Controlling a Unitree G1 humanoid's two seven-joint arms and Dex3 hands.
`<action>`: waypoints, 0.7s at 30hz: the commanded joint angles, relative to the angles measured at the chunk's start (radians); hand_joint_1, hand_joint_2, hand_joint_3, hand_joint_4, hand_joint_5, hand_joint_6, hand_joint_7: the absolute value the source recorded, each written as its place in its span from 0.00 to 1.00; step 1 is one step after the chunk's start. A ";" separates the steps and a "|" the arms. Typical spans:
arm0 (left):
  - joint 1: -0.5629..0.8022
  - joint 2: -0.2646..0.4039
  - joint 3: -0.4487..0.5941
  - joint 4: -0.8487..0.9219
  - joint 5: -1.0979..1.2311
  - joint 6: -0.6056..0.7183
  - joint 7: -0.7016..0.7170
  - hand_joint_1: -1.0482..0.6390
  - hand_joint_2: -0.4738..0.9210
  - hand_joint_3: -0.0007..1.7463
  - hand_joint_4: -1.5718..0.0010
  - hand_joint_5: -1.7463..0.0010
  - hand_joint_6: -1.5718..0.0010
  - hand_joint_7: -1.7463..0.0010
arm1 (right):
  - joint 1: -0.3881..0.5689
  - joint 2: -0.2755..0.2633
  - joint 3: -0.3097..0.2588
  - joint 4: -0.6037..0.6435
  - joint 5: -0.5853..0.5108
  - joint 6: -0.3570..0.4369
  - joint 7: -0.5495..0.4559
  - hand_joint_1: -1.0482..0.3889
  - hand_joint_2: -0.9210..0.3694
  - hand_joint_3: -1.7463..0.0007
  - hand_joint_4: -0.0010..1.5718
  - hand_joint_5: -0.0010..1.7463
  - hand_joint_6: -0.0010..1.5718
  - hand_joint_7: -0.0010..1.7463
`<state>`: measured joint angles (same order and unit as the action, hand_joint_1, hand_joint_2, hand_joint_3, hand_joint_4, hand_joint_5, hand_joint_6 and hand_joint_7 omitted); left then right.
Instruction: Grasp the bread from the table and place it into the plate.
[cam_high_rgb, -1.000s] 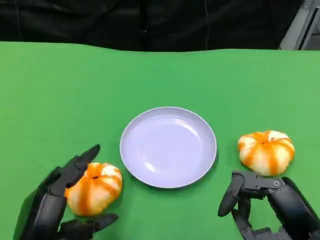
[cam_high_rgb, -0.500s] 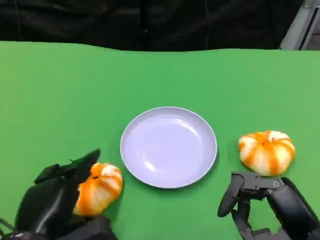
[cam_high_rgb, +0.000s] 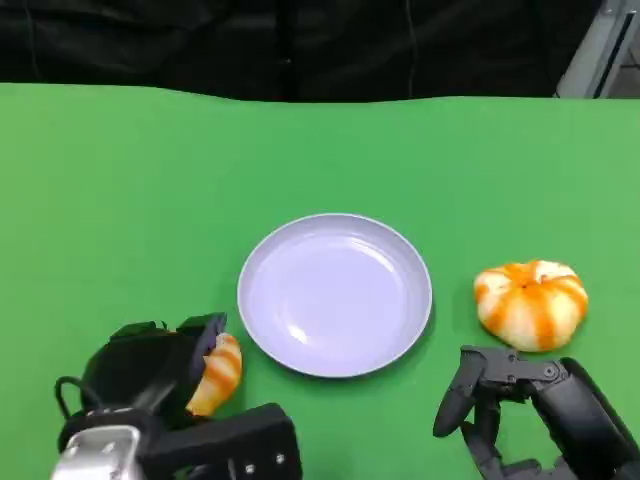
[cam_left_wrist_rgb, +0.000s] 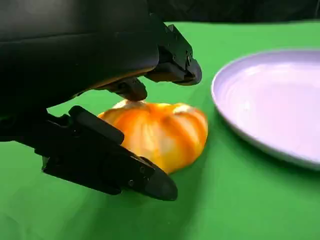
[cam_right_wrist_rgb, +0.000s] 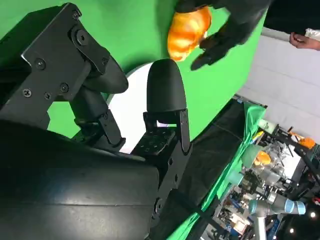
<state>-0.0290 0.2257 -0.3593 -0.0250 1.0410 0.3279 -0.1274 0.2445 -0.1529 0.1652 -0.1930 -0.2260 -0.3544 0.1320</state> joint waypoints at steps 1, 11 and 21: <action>-0.056 0.020 -0.057 0.086 0.073 0.061 -0.013 0.38 0.98 0.01 0.74 0.80 0.75 0.99 | 0.008 -0.009 -0.006 -0.020 0.006 0.013 -0.001 0.76 0.53 0.15 0.55 1.00 0.53 0.73; -0.054 0.041 -0.023 0.156 -0.045 -0.079 0.233 0.44 0.97 0.02 0.51 0.21 0.30 0.88 | 0.004 -0.006 -0.003 -0.016 0.009 0.019 -0.001 0.76 0.52 0.16 0.54 1.00 0.53 0.73; -0.007 0.066 0.059 0.067 -0.139 -0.212 0.432 0.53 0.68 0.59 0.45 0.00 0.58 0.02 | 0.001 -0.005 0.000 -0.012 0.011 0.011 -0.001 0.76 0.53 0.15 0.55 1.00 0.54 0.73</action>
<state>-0.0553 0.2697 -0.3224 0.0809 0.9143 0.1325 0.2765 0.2435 -0.1523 0.1672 -0.2033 -0.2224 -0.3404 0.1339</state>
